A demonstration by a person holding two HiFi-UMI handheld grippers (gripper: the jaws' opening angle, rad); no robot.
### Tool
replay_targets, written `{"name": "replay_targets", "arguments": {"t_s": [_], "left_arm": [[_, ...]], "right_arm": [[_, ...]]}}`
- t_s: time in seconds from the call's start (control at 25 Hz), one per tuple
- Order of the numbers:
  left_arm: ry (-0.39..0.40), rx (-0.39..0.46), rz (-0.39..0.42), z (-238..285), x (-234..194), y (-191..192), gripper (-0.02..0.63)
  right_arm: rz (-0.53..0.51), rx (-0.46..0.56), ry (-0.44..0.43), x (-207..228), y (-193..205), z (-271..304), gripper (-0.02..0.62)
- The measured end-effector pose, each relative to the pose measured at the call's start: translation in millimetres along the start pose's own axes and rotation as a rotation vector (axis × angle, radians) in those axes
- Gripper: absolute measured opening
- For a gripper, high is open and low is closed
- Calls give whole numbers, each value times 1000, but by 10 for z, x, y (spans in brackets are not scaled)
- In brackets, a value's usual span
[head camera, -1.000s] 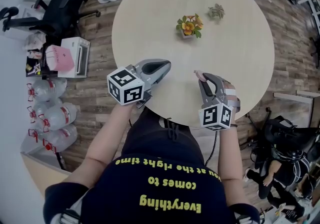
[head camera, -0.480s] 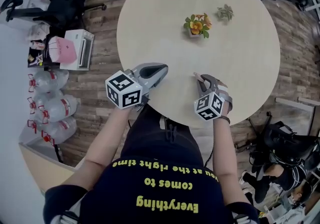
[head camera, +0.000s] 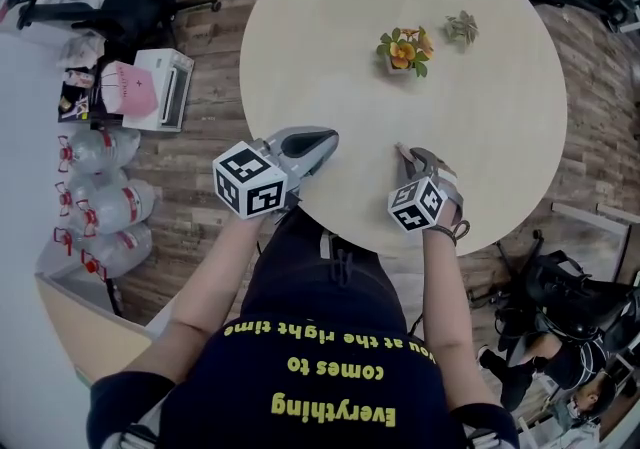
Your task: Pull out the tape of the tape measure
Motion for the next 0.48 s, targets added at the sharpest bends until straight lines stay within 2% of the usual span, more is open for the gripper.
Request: {"name": "replay_targets", "arguments": {"t_s": [0.2, 0.48], "left_arm": [[10, 7, 0, 50, 37, -16, 2], [16, 2, -1, 48, 66, 6, 3]], "right_arm": [[31, -4, -16, 7, -5, 14, 104], [73, -8, -78, -70, 8, -44, 154]]}}
Point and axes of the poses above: the fingertips, and each gripper's own axes: z forward along the fingers, x to its right, y out of its underside, the point moved 4 cm from there along -z, backward along the fingers, and after that the axes turned 5 degrees about y, right-handed, at the moved point
